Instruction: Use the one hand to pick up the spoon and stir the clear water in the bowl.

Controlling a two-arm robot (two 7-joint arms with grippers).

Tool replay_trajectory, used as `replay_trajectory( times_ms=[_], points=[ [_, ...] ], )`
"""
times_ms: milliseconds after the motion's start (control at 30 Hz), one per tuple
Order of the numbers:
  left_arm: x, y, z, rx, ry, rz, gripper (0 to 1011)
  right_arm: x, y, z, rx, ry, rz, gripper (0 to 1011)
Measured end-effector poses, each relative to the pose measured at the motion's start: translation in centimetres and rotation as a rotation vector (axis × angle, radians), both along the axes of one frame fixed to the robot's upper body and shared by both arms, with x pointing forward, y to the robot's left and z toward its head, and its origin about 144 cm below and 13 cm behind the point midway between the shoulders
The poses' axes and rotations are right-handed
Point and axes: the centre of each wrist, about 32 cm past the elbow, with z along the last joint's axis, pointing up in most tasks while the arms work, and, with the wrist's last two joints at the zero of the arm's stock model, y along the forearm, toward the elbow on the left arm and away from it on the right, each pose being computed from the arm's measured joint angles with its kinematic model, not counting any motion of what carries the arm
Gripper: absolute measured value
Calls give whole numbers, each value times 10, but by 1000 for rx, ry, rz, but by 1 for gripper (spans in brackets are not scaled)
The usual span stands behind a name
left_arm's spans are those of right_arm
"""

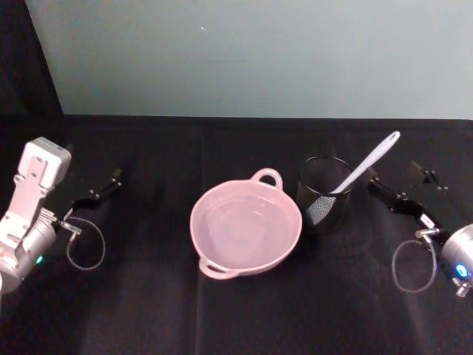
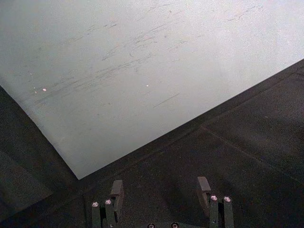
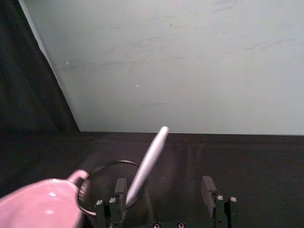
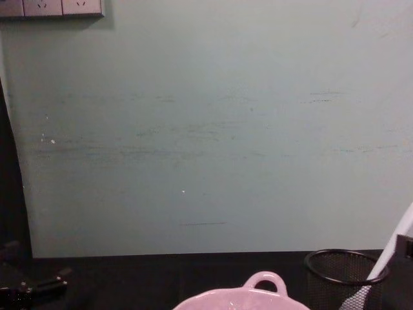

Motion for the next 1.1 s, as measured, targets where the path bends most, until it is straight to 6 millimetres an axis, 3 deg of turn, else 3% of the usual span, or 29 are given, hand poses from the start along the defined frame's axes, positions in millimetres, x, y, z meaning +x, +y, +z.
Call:
replay_trajectory(
  times_ms=[367, 767, 900, 1100],
  points=[
    [0, 0, 0, 0, 0, 0, 1011, 20, 25, 5, 277, 55, -37, 1003],
    [0, 0, 0, 0, 0, 0, 1011, 43, 28, 12, 412, 88, -89, 1003],
    [0, 0, 0, 0, 0, 0, 1011, 44, 28, 12, 419, 89, -92, 954],
    [0, 0, 0, 0, 0, 0, 1011, 44, 27, 14, 420, 84, -92, 787]
  ],
)
